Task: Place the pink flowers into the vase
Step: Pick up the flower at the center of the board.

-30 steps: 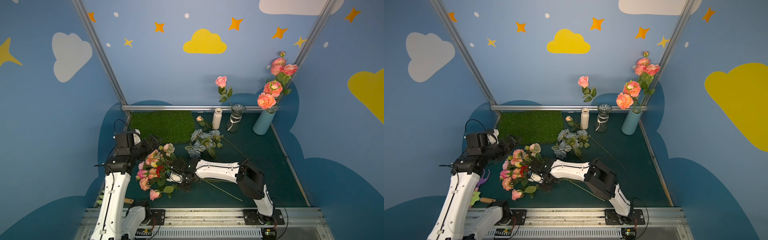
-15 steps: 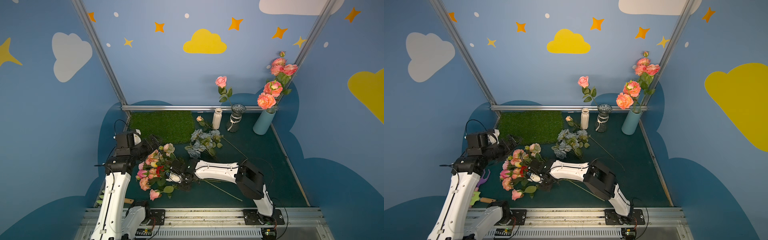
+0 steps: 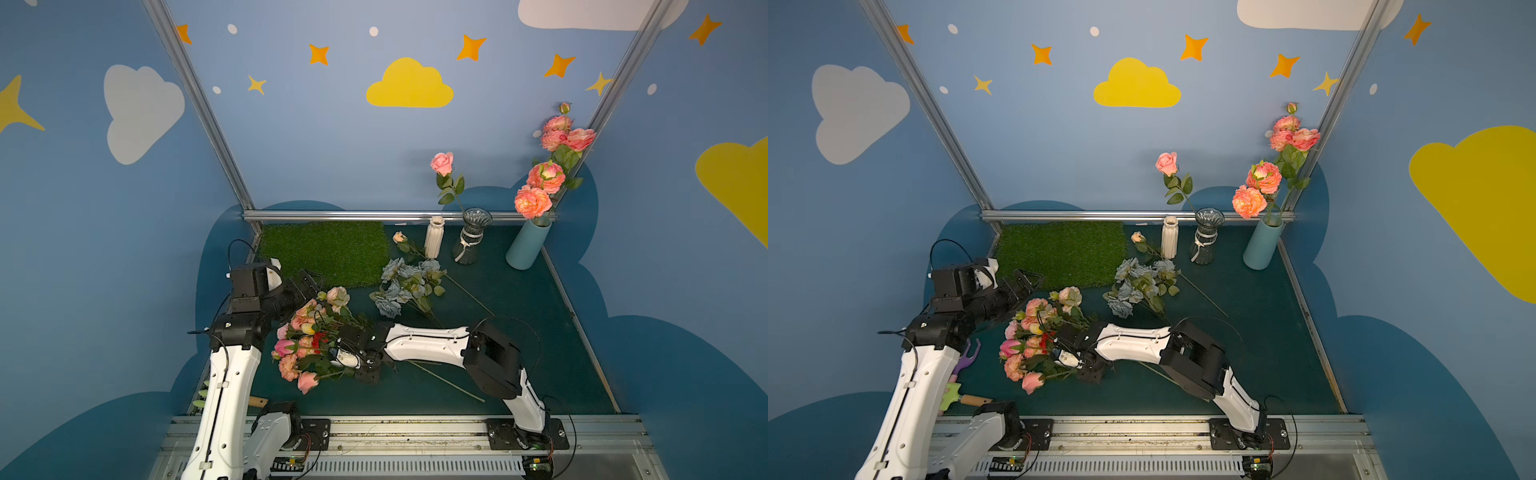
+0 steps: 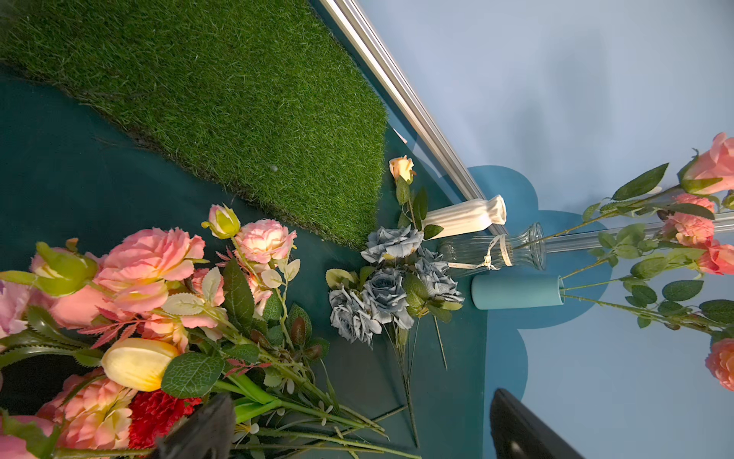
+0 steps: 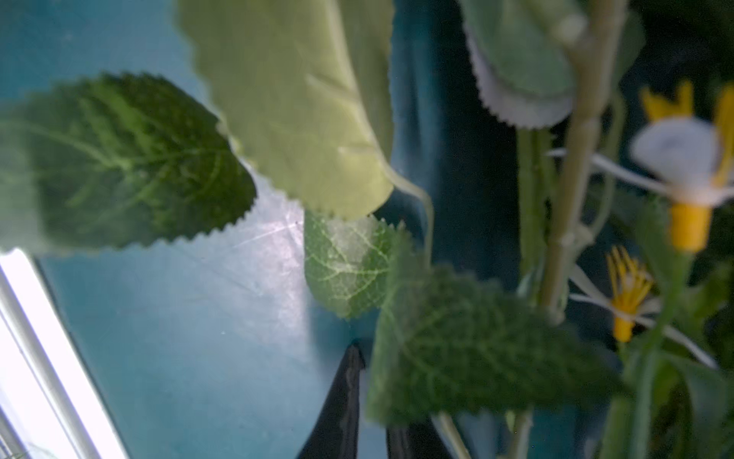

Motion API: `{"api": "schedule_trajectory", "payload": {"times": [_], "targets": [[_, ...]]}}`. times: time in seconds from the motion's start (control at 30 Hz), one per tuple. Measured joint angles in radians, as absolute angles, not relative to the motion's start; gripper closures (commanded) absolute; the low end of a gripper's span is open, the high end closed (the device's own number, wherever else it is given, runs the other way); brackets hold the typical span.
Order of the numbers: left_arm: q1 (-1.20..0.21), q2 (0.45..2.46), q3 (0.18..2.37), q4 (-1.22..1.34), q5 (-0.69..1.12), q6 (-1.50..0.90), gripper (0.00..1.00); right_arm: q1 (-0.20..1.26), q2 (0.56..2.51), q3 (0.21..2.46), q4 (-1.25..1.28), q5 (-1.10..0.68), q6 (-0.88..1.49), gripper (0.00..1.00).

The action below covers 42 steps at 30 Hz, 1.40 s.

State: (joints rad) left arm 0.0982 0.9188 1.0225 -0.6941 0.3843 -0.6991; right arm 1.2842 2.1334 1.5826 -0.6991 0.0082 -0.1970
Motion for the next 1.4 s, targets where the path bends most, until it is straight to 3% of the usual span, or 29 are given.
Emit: {"api": "schedule_trajectory", "payload": {"times": [0.17, 0.3, 0.4, 0.77, 1.4], "targets": [[0.098, 0.914, 1.023, -0.694, 0.384, -0.699, 0.00, 1.291, 2.130, 1.580, -0.697, 0.023, -0.203, 0.83], [0.098, 0.914, 1.026, -0.695, 0.379, -0.699, 0.00, 1.293, 2.124, 1.571, -0.692, 0.023, -0.207, 0.93], [0.098, 0.908, 1.027, -0.696, 0.365, -0.699, 0.00, 1.295, 2.119, 1.567, -0.692, 0.022, -0.208, 0.95], [0.098, 0.879, 1.071, -0.715, 0.339, -0.697, 0.00, 1.294, 2.083, 1.565, -0.692, 0.026, -0.211, 0.77], [0.098, 0.864, 1.142, -0.770, 0.321, -0.684, 0.00, 1.291, 2.127, 1.591, -0.705, 0.065, -0.223, 0.69]]}}
